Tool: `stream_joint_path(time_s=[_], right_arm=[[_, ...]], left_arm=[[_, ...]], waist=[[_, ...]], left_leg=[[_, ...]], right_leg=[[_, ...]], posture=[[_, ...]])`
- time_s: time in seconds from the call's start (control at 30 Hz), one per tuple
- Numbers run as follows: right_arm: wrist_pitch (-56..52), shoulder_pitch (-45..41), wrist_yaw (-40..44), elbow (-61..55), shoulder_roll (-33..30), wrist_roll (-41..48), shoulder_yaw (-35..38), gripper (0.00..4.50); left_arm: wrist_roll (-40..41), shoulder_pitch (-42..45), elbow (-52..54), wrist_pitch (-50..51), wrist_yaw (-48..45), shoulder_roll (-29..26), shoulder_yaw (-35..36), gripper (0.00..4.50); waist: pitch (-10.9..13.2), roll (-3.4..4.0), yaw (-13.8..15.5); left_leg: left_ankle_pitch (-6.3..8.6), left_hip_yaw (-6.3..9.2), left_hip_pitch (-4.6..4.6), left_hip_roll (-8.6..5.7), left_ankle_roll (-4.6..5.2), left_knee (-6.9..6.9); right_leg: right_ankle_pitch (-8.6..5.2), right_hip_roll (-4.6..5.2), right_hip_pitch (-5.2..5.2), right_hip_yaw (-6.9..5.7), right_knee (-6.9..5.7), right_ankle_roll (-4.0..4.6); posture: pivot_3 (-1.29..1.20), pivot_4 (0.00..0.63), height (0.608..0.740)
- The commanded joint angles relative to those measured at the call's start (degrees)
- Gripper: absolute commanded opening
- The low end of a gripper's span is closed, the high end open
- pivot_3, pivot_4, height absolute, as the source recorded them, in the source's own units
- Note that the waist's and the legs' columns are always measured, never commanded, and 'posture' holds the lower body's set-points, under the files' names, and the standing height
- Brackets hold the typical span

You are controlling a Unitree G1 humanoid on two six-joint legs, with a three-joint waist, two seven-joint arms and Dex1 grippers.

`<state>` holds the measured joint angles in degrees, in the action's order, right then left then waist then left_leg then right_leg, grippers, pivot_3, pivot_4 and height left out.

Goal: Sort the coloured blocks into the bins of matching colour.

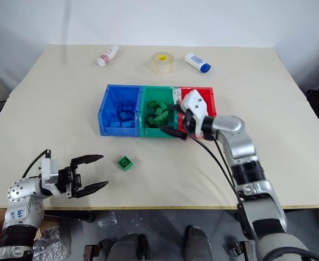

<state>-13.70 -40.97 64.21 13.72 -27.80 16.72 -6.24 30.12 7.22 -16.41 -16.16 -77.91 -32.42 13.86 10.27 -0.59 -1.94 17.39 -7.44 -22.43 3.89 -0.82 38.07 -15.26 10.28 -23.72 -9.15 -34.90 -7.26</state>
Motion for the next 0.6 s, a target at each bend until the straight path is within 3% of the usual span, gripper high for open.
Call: stream_joint_path(time_s=[0.03, 0.3, 0.43, 0.6], right_arm=[[-2.26, 4.91, 11.74, -7.18, -7.46, 5.51, 1.52, 4.47], [2.22, 11.04, 23.46, 0.56, -17.56, 6.5, 4.46, 4.47], [3.35, 10.73, 25.19, 3.77, -18.38, 6.78, 5.21, 4.47], [3.83, 8.32, 25.15, 5.5, -16.73, 6.3, 4.48, 4.47]], left_arm=[[0.54, -3.74, 4.36, 0.06, 2.39, -1.57, 2.99, 4.5], [-0.21, -21.42, 16.91, 1.03, 14.23, -1.44, 12.85, 4.5], [1.51, -31.31, 21.5, 0.1, 16.37, 0.04, 18.02, 4.5], [0.63, -34.71, 25.23, 1.96, 20.51, 1.26, 18.99, 4.5]], waist=[[0.0, 0.0, 0.2], [0.01, 0.0, -0.63], [0.01, 0.01, -0.61], [0.04, 0.07, -0.01]], left_leg=[[0.0, 0.0, -0.01, 0.0, 0.0, 0.0], [0.03, -0.04, 0.11, 0.08, -0.03, -0.01], [0.08, -0.08, 0.11, 0.09, -0.02, 0.0], [0.2, -0.08, 0.12, 0.12, 0.15, 0.05]], right_leg=[[0.0, 0.0, 0.0, 0.0, 0.03, 0.0], [-0.01, -0.01, 0.02, 0.01, 0.0, 0.02], [-0.01, 0.0, 0.03, 0.01, 0.09, 0.02], [-0.03, 0.01, 0.02, 0.01, 0.31, 0.05]], posture=[[0.0, 0.15, 0.74], [0.0, 0.15, 0.74], [0.0, 0.15, 0.74], [0.0, 0.15, 0.74]])
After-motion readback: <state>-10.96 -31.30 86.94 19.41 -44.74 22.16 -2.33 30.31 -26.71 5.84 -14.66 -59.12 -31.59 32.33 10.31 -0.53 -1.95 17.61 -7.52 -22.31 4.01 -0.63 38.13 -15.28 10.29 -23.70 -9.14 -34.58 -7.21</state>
